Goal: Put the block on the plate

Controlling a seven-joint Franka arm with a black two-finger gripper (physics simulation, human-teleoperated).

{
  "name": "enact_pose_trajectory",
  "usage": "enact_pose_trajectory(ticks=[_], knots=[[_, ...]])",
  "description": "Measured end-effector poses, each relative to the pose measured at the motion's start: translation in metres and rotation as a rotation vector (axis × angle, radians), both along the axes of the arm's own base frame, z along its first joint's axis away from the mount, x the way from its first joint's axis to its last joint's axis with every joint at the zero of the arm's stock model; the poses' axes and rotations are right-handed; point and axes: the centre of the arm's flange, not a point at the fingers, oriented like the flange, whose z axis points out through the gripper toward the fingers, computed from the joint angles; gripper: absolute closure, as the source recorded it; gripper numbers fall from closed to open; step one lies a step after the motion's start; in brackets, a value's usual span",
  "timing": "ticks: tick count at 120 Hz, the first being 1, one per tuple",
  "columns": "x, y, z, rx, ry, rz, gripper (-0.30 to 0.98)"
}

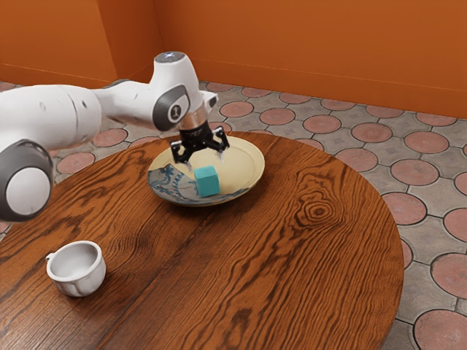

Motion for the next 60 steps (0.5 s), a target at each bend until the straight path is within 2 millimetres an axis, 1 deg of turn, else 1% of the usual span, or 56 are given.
enact_pose_trajectory(ticks=[4,13,21,25,35,45,60], knots=[[-0.007,-0.007,0.014,-0.012,0.001,-0.011,0.05],[-0.021,-0.02,0.056,-0.015,-0.004,-0.062,0.03],[-0.041,-0.027,0.082,0.009,0.013,-0.122,0.02],[-0.052,-0.029,0.093,0.024,0.024,-0.151,0.02],[-0.084,-0.032,0.109,0.056,0.059,-0.214,0.01],[-0.11,-0.038,0.125,0.076,0.083,-0.271,0.01],[-0.143,-0.045,0.139,0.096,0.114,-0.342,0.01]])
